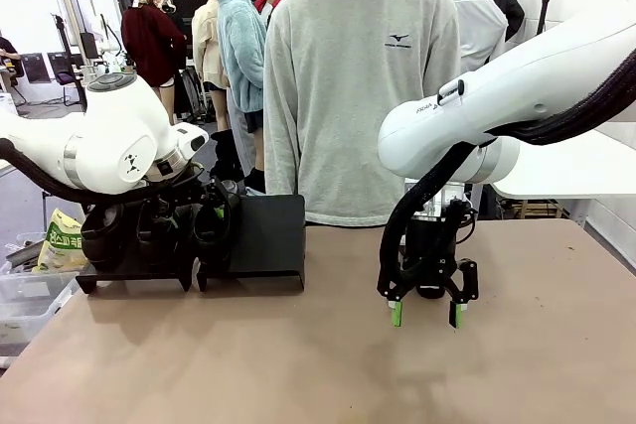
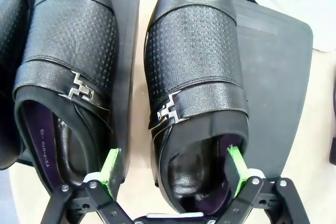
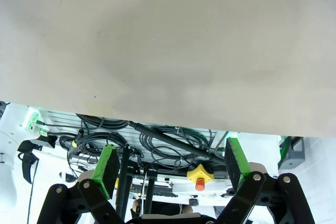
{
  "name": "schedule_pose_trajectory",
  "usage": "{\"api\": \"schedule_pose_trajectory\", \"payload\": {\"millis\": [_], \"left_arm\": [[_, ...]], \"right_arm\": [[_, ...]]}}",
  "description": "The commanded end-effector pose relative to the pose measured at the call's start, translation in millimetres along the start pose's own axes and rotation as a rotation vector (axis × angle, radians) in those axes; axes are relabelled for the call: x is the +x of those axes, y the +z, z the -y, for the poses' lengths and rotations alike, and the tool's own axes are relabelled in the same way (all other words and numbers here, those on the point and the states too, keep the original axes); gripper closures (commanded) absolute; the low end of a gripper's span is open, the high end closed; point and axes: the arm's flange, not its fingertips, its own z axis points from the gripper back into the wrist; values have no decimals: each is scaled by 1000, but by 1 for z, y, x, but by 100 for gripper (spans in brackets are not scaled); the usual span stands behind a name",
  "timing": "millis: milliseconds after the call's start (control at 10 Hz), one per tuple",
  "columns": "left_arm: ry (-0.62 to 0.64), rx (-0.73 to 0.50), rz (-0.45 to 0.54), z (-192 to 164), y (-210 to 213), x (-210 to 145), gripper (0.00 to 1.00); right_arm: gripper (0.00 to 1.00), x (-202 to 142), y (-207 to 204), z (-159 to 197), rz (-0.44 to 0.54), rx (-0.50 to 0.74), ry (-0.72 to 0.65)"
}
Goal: Organize the shoes by placing them on the stand.
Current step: Pick up one Shoe and place it in the middle of the table.
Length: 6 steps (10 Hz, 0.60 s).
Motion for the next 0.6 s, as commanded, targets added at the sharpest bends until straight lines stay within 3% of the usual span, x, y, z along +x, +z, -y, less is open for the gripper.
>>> {"api": "schedule_pose_trajectory", "payload": {"millis": [0,200,300,400,500], "left_arm": [[-75,-67,50,10,31,-25,0],[-183,-122,188,18,94,-60,0],[-214,-139,201,22,117,-79,0],[-228,-116,167,24,130,-98,0],[-237,-116,5,28,141,-122,0]], "right_arm": [[0,0,0,0,7,-10,4],[0,0,0,0,7,-10,4],[0,0,0,0,7,-10,4],[0,0,0,0,7,-10,4],[0,0,0,0,7,-10,4]]}}
